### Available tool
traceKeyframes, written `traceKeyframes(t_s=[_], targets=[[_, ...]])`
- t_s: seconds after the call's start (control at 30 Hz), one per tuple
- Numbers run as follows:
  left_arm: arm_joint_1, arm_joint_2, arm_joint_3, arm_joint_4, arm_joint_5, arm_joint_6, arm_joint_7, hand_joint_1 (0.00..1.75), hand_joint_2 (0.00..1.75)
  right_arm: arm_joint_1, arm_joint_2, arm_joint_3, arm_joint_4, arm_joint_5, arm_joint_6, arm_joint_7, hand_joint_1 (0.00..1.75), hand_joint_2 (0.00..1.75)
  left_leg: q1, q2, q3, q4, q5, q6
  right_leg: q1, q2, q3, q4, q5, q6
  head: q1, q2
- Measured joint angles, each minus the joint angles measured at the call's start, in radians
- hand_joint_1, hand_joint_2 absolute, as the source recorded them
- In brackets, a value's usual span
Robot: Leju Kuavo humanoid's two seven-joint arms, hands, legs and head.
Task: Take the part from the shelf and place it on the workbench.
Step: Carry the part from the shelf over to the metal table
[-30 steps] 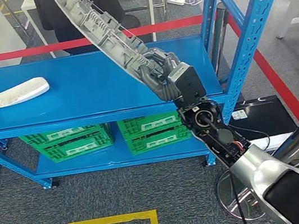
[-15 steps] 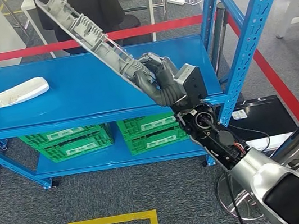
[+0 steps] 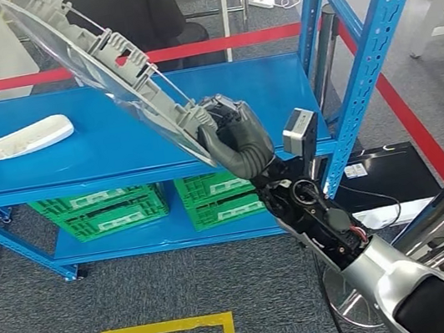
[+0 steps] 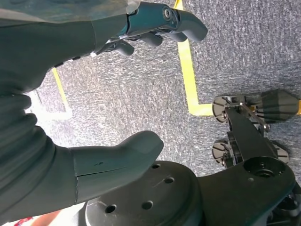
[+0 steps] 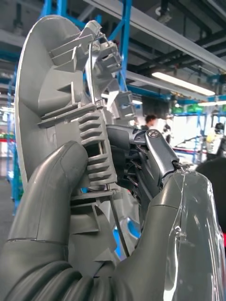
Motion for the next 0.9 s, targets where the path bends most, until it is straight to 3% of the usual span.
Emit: traceKeyframes(t_s=[0.3, 0.9], targets=[[-0.001, 0.0, -0.003, 0.0, 0.001, 0.002, 0.005, 0.0, 1.75, 0.041, 0.0, 0.0, -0.055, -0.045, 0.09, 0.0, 1.75, 1.75, 0.0, 0.0, 0.0, 0.0, 0.0, 0.0, 0.0, 0.0, 0.0, 0.0, 0.0, 0.0, 0.0, 0.0], [0.008, 0.0, -0.022, 0.0, 0.022, 0.013, 0.004, 0.0, 1.75, 0.123, 0.002, 0.02, -0.105, 0.032, 0.075, 0.014, 1.75, 1.75, 0.0, 0.0, 0.0, 0.0, 0.0, 0.0, 0.0, 0.0, 0.0, 0.0, 0.0, 0.0, 0.0, 0.0]])
